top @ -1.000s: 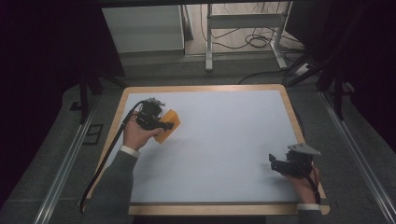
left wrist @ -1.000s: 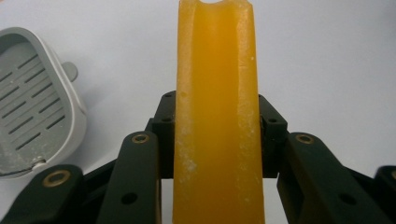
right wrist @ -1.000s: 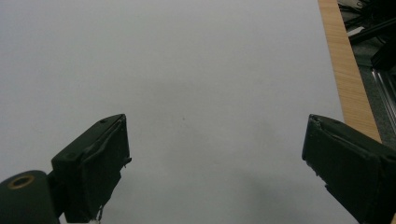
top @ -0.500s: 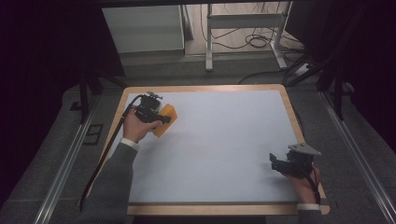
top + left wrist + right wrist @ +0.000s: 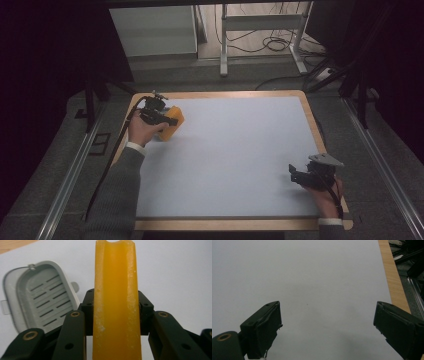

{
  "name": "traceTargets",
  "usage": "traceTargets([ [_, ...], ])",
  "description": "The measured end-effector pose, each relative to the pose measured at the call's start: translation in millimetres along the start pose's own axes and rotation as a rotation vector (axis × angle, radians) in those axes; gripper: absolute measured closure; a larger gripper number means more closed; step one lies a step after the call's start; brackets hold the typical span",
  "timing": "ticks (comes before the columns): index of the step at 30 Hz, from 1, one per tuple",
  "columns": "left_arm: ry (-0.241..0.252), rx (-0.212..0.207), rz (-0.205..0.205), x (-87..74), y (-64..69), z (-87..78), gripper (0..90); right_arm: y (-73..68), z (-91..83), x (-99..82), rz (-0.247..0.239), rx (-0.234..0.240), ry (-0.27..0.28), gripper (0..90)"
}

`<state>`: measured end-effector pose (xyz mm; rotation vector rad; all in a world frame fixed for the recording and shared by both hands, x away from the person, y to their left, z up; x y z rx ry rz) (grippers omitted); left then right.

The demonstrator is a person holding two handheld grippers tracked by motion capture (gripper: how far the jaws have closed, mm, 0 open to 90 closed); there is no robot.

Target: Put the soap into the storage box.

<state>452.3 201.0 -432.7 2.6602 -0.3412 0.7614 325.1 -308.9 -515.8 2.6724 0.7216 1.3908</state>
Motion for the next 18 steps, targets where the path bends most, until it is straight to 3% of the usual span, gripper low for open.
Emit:
traceTargets([
  [4, 0.027, 0.011, -0.014, 4.9, -5.7, -0.8, 61.2, 0.3, -0.3, 0.1, 0.000, 0.001, 0.004, 7.9],
  [18, 0.028, 0.027, -0.068, 12.9, -24.9, 4.6, 61.2, 1.4, 0.1, -0.7, -0.003, 0.005, 0.008, 7.9],
])
Point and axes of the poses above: each handheld gripper's, and its own axes: z roughly forward along the jaws, x roughly out of its top, y roughly to its right, the point moved 1 cm from there along z, roughly forward along the jaws, and after that the axes turned 12 degrees about -z, right-handed, at the moved point
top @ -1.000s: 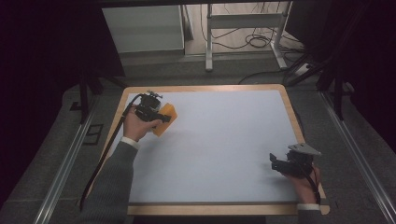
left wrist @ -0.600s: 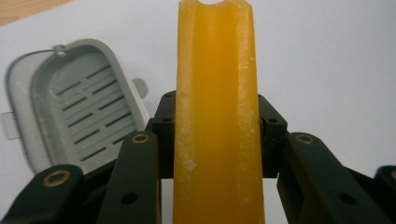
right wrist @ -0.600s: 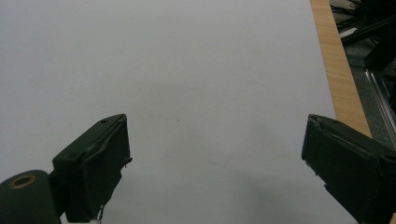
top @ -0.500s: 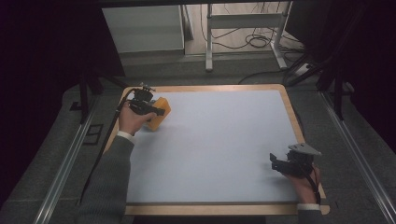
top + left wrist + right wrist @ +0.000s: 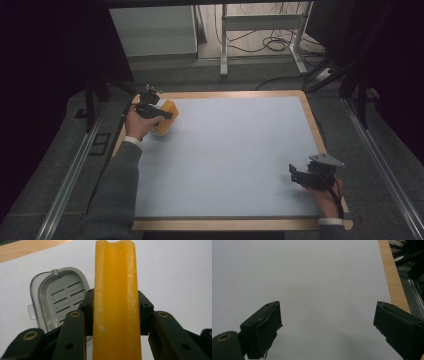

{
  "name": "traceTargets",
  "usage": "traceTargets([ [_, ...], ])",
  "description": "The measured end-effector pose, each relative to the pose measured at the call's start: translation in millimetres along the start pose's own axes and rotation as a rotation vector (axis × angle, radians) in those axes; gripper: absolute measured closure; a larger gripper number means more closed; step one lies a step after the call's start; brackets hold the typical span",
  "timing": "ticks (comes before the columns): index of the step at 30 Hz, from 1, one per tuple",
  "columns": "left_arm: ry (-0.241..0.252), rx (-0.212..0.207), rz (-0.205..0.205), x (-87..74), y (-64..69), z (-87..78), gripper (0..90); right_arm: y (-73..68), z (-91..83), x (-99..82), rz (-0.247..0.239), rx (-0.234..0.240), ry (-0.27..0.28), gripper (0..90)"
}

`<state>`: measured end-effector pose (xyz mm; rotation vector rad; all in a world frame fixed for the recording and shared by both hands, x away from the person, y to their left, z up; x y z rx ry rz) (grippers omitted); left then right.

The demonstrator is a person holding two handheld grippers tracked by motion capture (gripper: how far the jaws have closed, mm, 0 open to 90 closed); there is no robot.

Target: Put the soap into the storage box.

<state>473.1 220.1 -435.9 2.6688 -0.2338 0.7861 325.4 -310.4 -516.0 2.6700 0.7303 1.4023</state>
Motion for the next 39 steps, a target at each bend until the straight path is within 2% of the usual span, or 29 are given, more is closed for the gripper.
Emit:
traceTargets([
  [6, 0.000, 0.002, -0.023, 5.5, -7.9, -0.8, 61.2, 0.8, -0.8, 0.3, 0.002, -0.005, 0.004, 7.9],
  [15, 0.008, 0.016, -0.039, 15.5, -11.2, 0.6, 61.2, 0.8, -0.4, -0.1, 0.007, -0.009, -0.001, 7.9],
  [18, 0.004, 0.008, -0.072, 18.5, -18.2, 5.3, 61.2, 2.2, -0.6, -0.8, 0.009, -0.010, -0.002, 7.9],
  [21, 0.004, 0.004, -0.087, 19.8, -21.9, 8.1, 61.2, 2.4, 0.8, -1.8, 0.010, -0.009, -0.005, 7.9],
  [29, -0.010, 0.035, -0.111, 22.1, -31.8, 17.9, 61.2, 3.7, 1.3, -2.9, 0.014, -0.012, -0.009, 7.9],
  [33, -0.013, 0.026, -0.130, 23.6, -36.4, 20.2, 61.2, 3.9, 1.7, -3.2, 0.013, -0.011, -0.010, 7.9],
  [39, -0.021, 0.047, -0.139, 24.0, -41.4, 22.2, 61.2, 5.5, 0.7, -3.5, 0.019, -0.016, -0.011, 7.9],
])
Point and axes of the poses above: each handheld gripper's, and its own axes: z roughly forward along the jaws, x roughly out of its top, y roughly to its right, the point moved 1 cm from there along z, roughly forward along the jaws, and after that the axes turned 12 degrees about -z, right-handed, at the moved point
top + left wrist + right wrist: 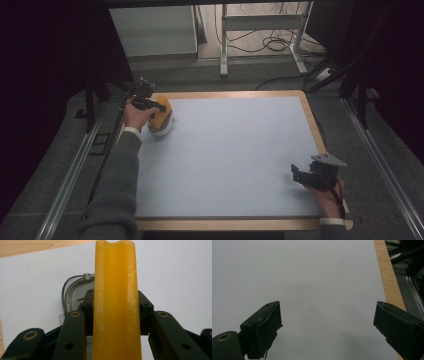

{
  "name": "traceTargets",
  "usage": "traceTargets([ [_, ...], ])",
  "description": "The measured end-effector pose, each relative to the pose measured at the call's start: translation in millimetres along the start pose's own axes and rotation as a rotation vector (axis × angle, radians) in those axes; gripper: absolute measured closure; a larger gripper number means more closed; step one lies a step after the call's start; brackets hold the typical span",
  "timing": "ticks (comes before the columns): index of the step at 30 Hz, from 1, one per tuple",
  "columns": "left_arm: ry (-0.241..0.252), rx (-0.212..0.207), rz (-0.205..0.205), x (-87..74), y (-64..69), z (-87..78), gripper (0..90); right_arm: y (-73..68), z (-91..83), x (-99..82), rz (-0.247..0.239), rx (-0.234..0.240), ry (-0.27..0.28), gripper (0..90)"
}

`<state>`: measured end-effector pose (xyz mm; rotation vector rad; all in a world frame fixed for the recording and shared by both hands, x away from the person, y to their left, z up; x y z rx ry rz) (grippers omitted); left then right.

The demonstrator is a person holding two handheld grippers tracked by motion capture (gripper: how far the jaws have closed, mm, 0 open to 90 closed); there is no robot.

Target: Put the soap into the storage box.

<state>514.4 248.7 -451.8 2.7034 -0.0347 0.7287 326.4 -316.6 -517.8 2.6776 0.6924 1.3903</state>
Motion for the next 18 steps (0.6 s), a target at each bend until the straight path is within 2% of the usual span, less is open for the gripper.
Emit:
traceTargets([
  [4, 0.006, -0.004, -0.017, -0.5, -3.1, -0.2, 61.2, 0.4, 0.0, -0.4, 0.002, 0.002, 0.001, 7.9],
  [7, -0.002, 0.016, -0.022, -1.9, -7.2, 2.7, 61.2, 0.6, -0.1, -0.2, 0.002, 0.000, 0.002, 7.9],
  [13, -0.003, 0.027, -0.040, -3.3, -11.4, 8.9, 61.2, 0.3, 0.4, -0.6, 0.000, 0.000, -0.002, 7.9],
  [18, -0.004, 0.023, -0.054, -3.2, -12.8, 13.0, 61.2, 1.2, 1.9, -2.1, 0.003, -0.001, -0.007, 7.9],
])
Point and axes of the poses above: each handheld gripper's, and its own axes: z roughly forward along the jaws, x roughly out of its top, y roughly to its right, the point moved 1 cm from there along z, roughly forward along the jaws, and after that the axes turned 12 degrees about -z, right-handed, at the moved point
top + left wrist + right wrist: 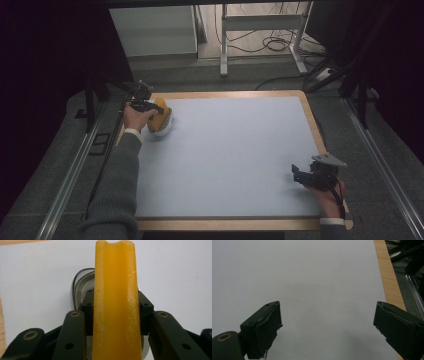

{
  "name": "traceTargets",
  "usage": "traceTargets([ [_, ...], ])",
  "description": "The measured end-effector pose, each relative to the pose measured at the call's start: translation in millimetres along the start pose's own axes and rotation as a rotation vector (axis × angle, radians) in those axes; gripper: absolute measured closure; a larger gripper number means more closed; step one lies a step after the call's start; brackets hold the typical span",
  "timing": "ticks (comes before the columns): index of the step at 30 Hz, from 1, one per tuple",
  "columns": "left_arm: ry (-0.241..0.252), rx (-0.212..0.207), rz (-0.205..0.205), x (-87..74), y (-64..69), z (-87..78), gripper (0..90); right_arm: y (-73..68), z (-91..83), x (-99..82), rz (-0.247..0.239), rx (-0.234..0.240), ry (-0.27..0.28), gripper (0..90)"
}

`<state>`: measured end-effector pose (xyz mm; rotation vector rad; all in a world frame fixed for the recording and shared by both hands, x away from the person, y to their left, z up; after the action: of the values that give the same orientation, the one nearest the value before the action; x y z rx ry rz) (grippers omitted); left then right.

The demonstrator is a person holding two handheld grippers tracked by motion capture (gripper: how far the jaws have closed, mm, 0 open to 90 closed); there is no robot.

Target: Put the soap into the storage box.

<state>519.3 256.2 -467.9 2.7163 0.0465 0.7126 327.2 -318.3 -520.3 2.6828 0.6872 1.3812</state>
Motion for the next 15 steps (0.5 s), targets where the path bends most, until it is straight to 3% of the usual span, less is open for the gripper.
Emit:
traceTargets([
  [8, -0.016, -0.005, -0.016, -1.3, -1.6, 10.8, 60.8, 0.5, -1.1, 0.1, -0.002, -0.001, 0.001, 7.9],
  [11, 0.044, -0.007, -0.022, 1.2, -1.4, 2.7, 57.3, 0.9, -1.1, -0.1, -0.001, -0.001, 0.001, 7.9],
  [12, 0.056, -0.006, -0.021, 2.4, -0.8, -1.5, 45.9, 1.2, -0.6, -0.5, 0.000, -0.002, 0.000, 7.9],
  [13, 0.060, -0.004, -0.018, 3.1, -0.7, -4.6, 45.9, 1.2, -0.6, -0.5, 0.000, -0.002, 0.000, 7.9],
  [15, 0.070, -0.001, -0.020, 4.8, -1.1, -12.1, 34.4, 0.4, 0.2, -0.6, -0.002, -0.002, -0.003, 7.9],
])
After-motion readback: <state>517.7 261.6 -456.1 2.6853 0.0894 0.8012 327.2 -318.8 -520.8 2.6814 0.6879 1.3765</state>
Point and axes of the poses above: each handheld gripper's, and its own axes: z roughly forward along the jaws, x roughly out of its top, y roughly to its right, the point moved 1 cm from there along z, roughly forward along the jaws, and after that the axes turned 12 degrees about -z, right-handed, at the moved point
